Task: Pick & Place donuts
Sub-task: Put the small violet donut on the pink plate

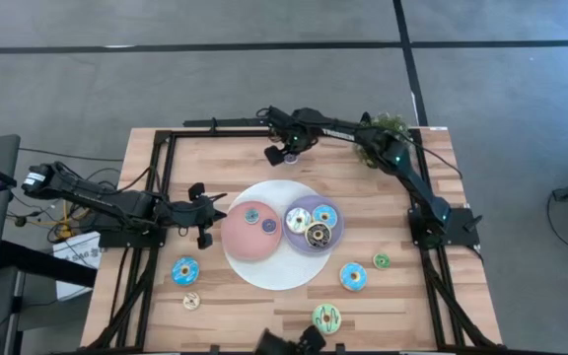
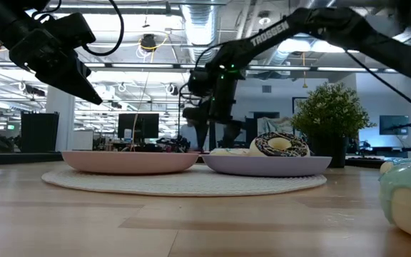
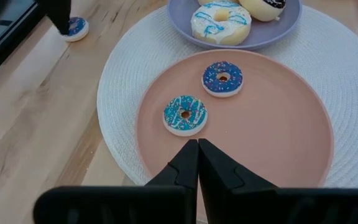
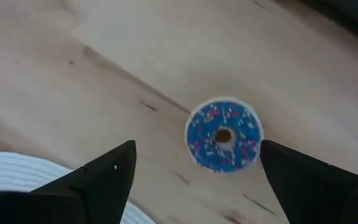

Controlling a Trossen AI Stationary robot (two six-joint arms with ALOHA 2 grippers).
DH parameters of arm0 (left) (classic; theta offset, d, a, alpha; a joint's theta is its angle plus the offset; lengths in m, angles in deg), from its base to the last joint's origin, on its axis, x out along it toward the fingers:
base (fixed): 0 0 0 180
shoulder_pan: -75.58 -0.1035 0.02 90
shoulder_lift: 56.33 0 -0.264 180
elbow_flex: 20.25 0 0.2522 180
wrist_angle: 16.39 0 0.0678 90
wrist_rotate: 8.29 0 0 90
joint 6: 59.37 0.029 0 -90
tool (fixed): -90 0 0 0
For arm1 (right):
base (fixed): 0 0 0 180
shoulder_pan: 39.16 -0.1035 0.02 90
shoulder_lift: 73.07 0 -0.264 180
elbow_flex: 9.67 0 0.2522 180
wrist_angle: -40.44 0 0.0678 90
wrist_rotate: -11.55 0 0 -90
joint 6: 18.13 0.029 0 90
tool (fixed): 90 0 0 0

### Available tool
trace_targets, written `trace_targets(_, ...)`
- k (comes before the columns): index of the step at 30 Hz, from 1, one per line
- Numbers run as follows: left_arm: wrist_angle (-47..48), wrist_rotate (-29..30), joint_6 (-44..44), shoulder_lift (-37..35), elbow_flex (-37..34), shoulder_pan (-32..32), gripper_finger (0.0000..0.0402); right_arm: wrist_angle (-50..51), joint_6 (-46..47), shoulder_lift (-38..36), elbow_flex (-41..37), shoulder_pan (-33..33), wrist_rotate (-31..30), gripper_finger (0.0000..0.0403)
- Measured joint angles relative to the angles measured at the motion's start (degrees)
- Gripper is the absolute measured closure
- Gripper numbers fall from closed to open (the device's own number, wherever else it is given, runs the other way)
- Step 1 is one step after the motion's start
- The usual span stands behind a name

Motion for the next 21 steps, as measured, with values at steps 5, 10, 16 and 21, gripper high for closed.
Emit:
trace_targets(5, 0.04, -0.81, 0.17, 0.00, 0.00, 0.00, 0.0398, 1.47, 1.66, 3.39, 3.70, 1.87, 2.87, 0.0084)
trace_targets(10, 0.09, -1.01, 0.38, 0.00, 0.00, 0.00, 0.0398, 1.54, 1.55, 2.94, 4.44, 2.11, 5.56, 0.0100)
trace_targets(16, 0.07, -1.01, 0.55, 0.00, 0.00, 0.00, 0.0398, 2.46, 1.50, 3.09, 4.34, 2.28, 8.63, 0.0140)
trace_targets(21, 0.07, -1.01, 0.51, 0.00, 0.00, 0.00, 0.0398, 4.19, -0.24, 3.09, 4.32, 2.17, 11.54, 0.0192)
